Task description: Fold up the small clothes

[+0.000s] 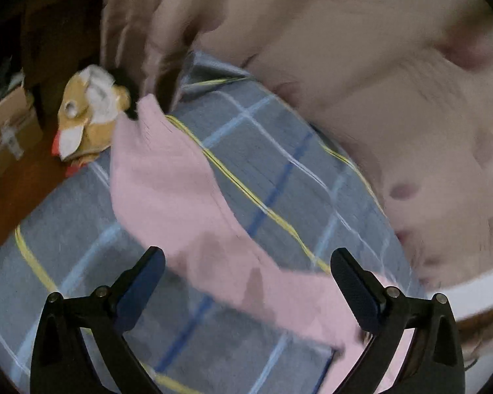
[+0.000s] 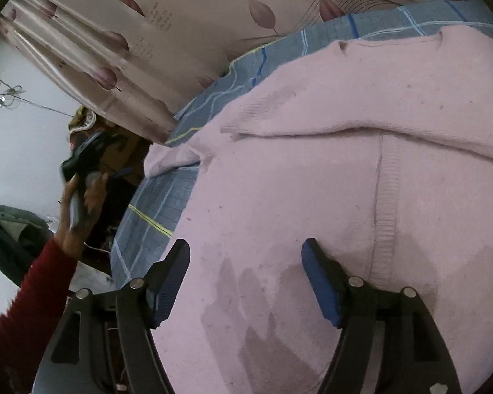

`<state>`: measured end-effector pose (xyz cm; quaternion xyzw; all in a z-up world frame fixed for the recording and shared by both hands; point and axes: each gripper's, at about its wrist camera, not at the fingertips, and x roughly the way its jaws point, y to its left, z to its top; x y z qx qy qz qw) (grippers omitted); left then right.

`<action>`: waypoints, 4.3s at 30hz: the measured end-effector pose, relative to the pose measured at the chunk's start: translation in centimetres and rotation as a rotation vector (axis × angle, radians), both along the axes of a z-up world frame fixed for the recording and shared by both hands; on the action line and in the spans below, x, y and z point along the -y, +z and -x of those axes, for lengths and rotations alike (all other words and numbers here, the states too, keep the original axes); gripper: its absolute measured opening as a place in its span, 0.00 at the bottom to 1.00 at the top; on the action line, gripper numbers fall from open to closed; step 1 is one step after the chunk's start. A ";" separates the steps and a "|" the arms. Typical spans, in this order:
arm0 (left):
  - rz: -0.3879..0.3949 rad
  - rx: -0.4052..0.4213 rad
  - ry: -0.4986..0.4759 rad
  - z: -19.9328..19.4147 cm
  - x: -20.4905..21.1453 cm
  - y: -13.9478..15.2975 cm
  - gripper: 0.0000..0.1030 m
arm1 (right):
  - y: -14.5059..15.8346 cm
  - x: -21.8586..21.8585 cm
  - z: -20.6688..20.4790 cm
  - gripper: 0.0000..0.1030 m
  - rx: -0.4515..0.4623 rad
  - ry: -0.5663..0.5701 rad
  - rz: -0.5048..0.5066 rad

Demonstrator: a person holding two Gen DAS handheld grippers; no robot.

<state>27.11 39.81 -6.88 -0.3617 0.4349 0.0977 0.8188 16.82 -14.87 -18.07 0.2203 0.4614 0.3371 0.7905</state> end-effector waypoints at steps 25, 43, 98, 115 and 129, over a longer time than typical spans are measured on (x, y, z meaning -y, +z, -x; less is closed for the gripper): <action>-0.176 0.178 0.014 -2.7 0.7 3.8 0.09 | -0.5 1.6 0.3 0.69 0.019 -0.018 -0.168; -0.234 0.635 -0.992 -3.1 45.7 12.1 0.10 | 1.1 9.6 2.2 0.71 0.045 -0.230 -0.238; 0.076 0.381 -0.497 5.4 31.0 -9.1 0.79 | -1.9 24.2 -2.5 0.06 -0.111 -0.587 -0.245; 0.064 0.363 -0.501 5.3 30.8 -9.4 0.79 | -2.7 24.7 -2.8 0.02 -0.140 -0.604 -0.146; -0.165 0.342 -0.795 20.4 31.8 -4.4 0.80 | 1.7 27.0 18.0 0.74 -0.116 -0.348 0.005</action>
